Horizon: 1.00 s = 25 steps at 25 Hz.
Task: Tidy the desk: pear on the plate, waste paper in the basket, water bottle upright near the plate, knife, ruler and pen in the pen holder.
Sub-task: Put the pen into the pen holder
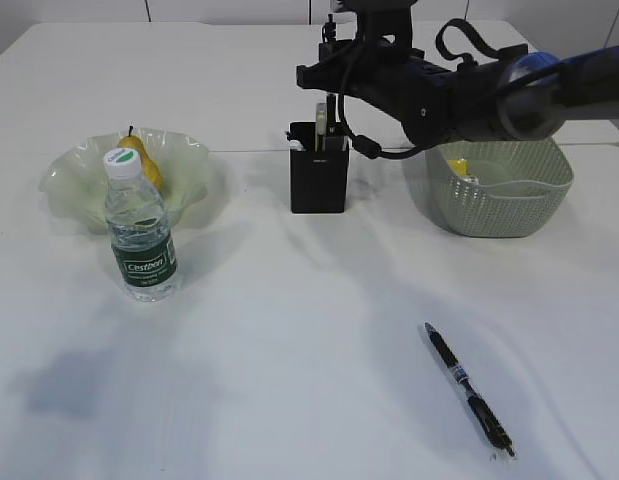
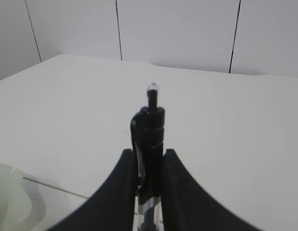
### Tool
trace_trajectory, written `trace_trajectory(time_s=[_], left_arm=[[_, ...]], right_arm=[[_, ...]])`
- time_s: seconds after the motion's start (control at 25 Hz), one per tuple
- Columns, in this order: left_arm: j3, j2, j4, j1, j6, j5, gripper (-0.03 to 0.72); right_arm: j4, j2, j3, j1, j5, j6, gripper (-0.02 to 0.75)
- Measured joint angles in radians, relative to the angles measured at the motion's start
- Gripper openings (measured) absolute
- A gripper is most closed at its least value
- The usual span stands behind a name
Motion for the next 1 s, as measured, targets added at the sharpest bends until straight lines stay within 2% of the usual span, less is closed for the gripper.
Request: trace_trajectory(time_s=[0.36, 0.48, 0.64, 0.76, 1.0], left_arm=[[0.000, 0.000, 0.000, 0.001, 0.000, -0.003, 0.393], [0.000, 0.000, 0.000, 0.001, 0.000, -0.003, 0.393], [0.000, 0.000, 0.000, 0.001, 0.000, -0.003, 0.393], [0.000, 0.000, 0.000, 0.001, 0.000, -0.003, 0.393], [0.000, 0.000, -0.002, 0.001, 0.000, -0.003, 0.393]], right_arm=[[0.000, 0.037, -0.031, 0.000, 0.002, 0.029, 0.100], [0.000, 0.039, -0.031, 0.000, 0.004, 0.032, 0.163], [0.000, 0.039, -0.031, 0.000, 0.004, 0.032, 0.300], [-0.001, 0.039, -0.031, 0.000, 0.007, 0.032, 0.348], [-0.002, 0.001, -0.031, 0.000, 0.146, 0.032, 0.347]])
